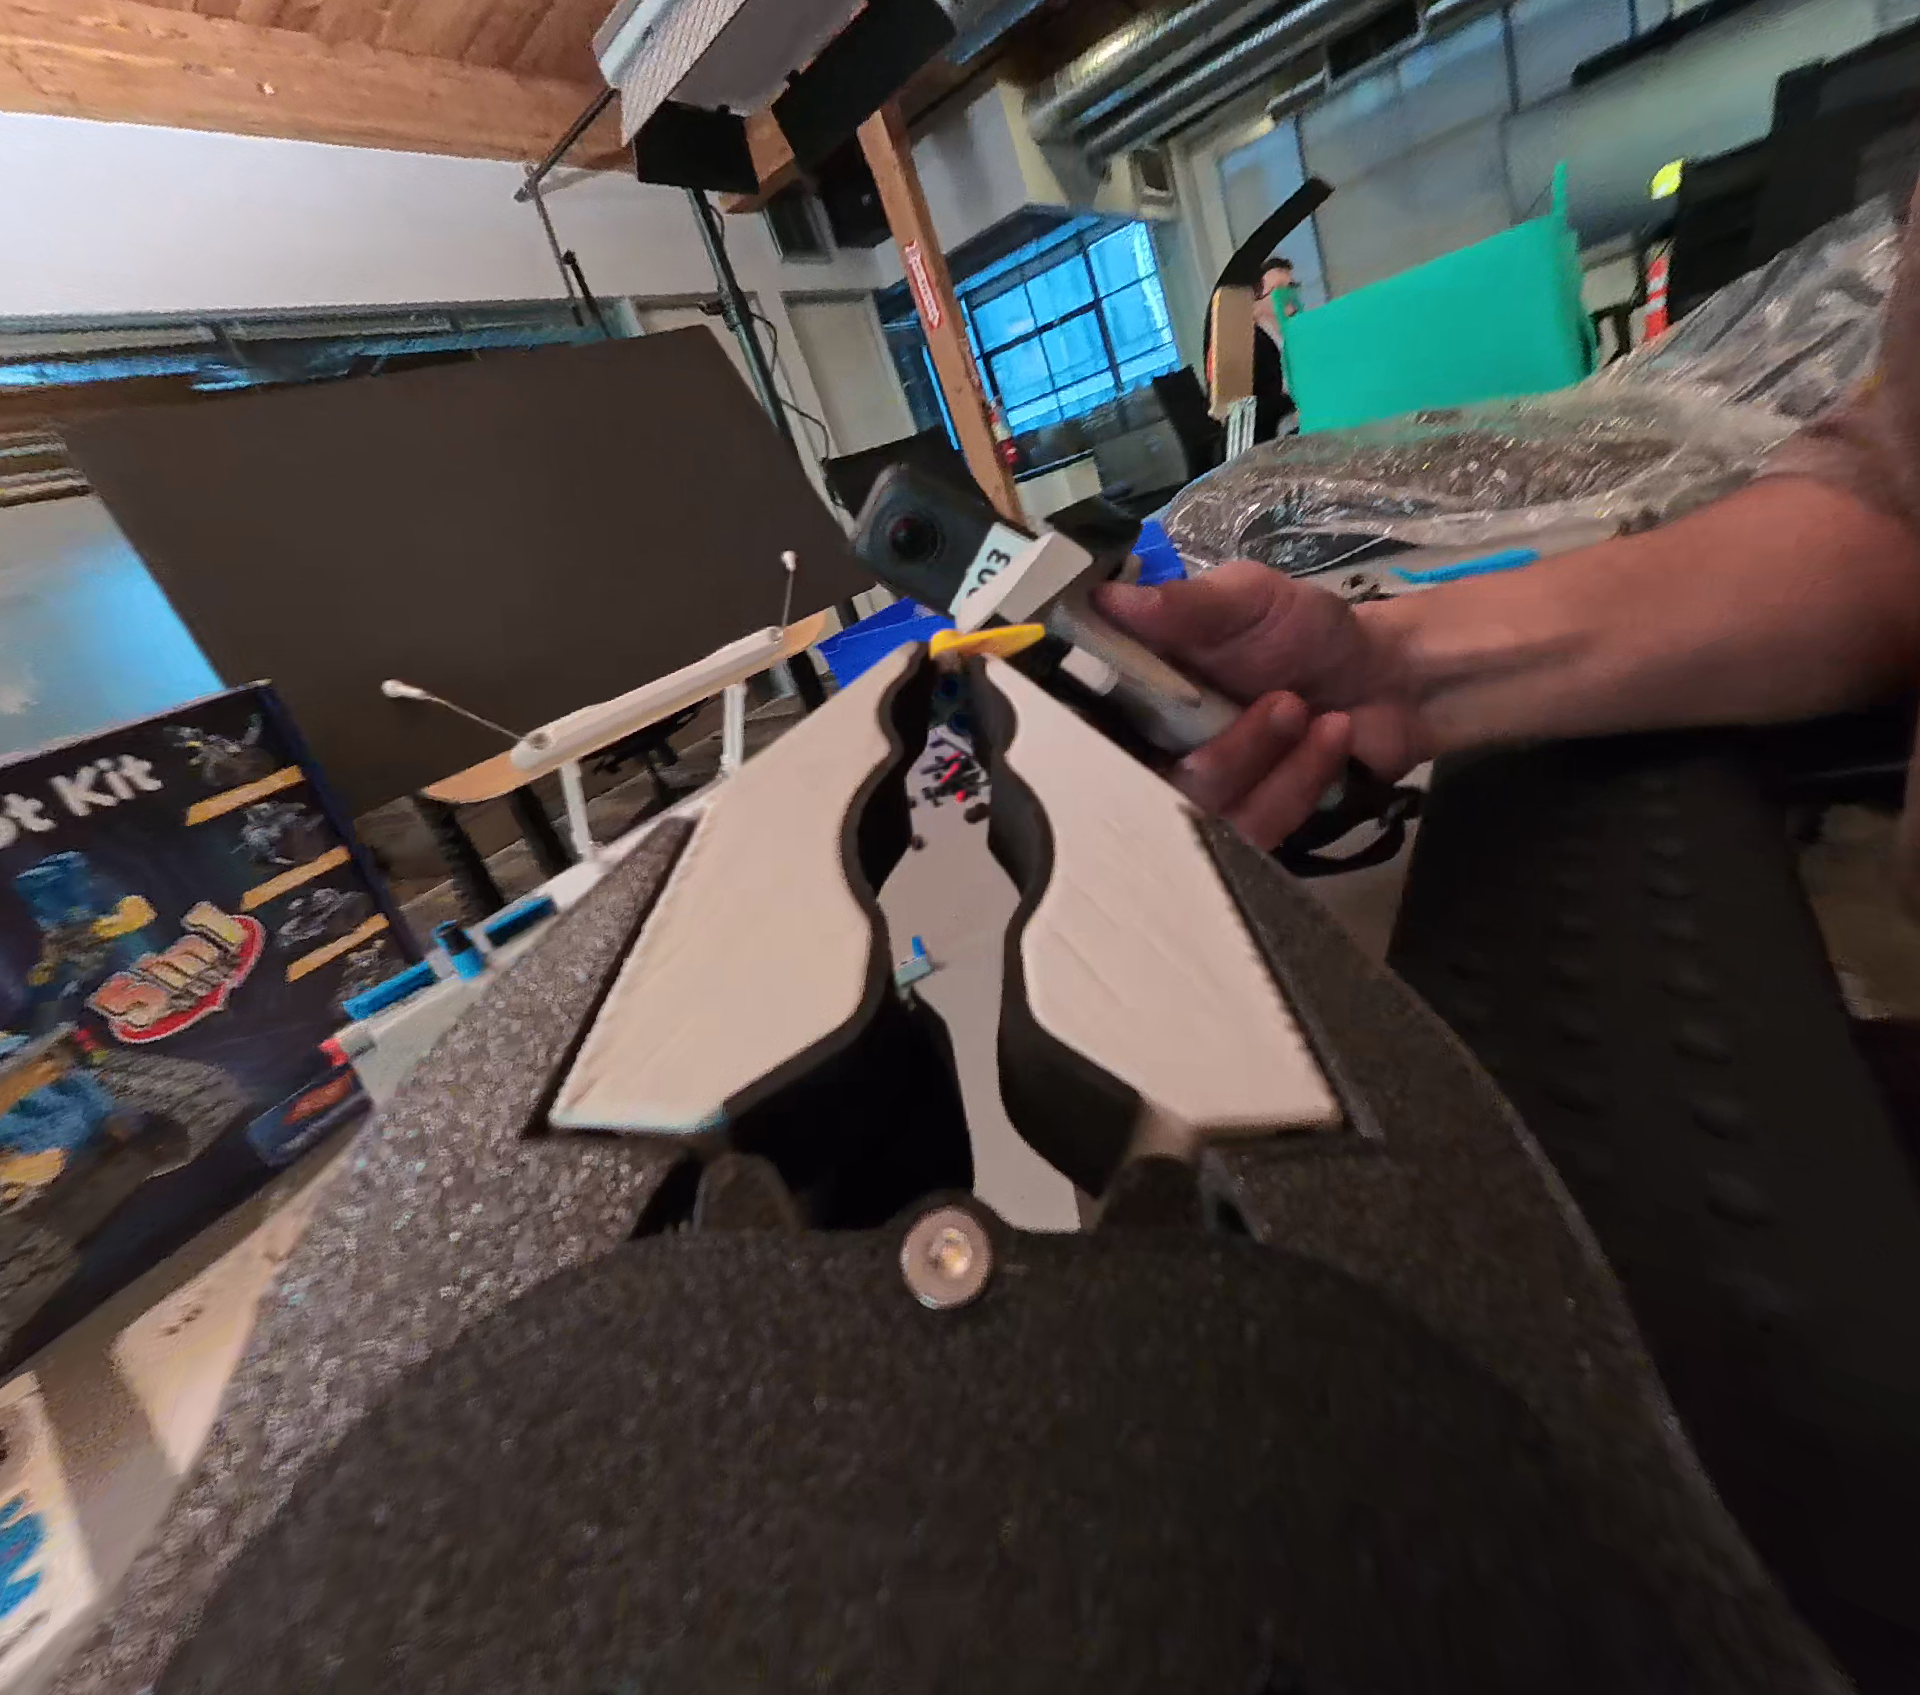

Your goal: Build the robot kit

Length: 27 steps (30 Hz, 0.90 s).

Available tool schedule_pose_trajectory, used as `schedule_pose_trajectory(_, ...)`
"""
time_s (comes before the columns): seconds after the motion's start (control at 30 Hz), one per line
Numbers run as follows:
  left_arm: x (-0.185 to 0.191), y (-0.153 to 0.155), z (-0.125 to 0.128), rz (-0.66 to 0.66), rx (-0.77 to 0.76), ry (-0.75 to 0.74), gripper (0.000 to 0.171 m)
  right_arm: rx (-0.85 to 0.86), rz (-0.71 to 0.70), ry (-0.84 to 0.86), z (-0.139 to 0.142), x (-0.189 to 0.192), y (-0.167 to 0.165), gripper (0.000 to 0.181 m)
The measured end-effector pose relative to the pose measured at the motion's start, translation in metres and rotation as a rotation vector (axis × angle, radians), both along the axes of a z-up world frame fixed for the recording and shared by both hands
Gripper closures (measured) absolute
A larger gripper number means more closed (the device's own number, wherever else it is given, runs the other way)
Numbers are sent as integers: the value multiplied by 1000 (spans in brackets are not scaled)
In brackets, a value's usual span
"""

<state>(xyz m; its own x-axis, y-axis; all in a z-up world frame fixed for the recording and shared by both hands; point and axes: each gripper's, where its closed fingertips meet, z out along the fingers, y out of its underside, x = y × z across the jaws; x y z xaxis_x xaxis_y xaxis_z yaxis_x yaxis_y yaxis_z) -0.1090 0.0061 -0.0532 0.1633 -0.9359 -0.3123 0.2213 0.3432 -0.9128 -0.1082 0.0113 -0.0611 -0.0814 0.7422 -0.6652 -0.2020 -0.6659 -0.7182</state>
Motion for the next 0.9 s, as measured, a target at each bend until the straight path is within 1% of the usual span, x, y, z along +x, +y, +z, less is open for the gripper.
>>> schedule_pose_trajectory(0.13, 2, 9, -4, -48, -136, 15, 165, 2, -49, -40, -3, 2, 9, 175)
schedule_pose_trajectory(0.2, 3, 12, -6, -54, -171, 32, 165, 2, -70, -56, -6, 4, 12, 175)
schedule_pose_trajectory(0.37, 4, 11, -7, -79, -189, 28, 164, 57, -86, -94, -6, 5, 9, 174)
schedule_pose_trajectory(0.47, 4, 11, -7, -88, -202, 29, 159, 85, -93, -104, -5, 6, 7, 175)
schedule_pose_trajectory(0.53, 4, 9, -6, -107, -203, 19, 159, 111, -90, -105, -2, 6, 4, 175)
schedule_pose_trajectory(0.67, 4, 11, -6, -107, -217, 17, 158, 153, -111, -129, -2, 6, 4, 175)
schedule_pose_trajectory(0.7, 4, 13, -6, -103, -231, 14, 149, 172, -116, -130, -1, 6, 3, 175)
schedule_pose_trajectory(0.73, 4, 14, -6, -105, -245, 15, 145, 194, -129, -148, -1, 6, 3, 175)
schedule_pose_trajectory(0.77, 5, 14, -8, -115, -255, 24, 144, 223, -149, -181, -3, 6, 4, 175)
schedule_pose_trajectory(0.8, 6, 11, -10, -133, -253, 36, 148, 241, -163, -211, -5, 6, 5, 175)
schedule_pose_trajectory(0.83, 7, 8, -11, -146, -246, 43, 156, 249, -161, -221, -6, 6, 5, 175)
schedule_pose_trajectory(0.9, 7, 7, -13, -149, -238, 52, 156, 259, -159, -226, -6, 7, 4, 175)
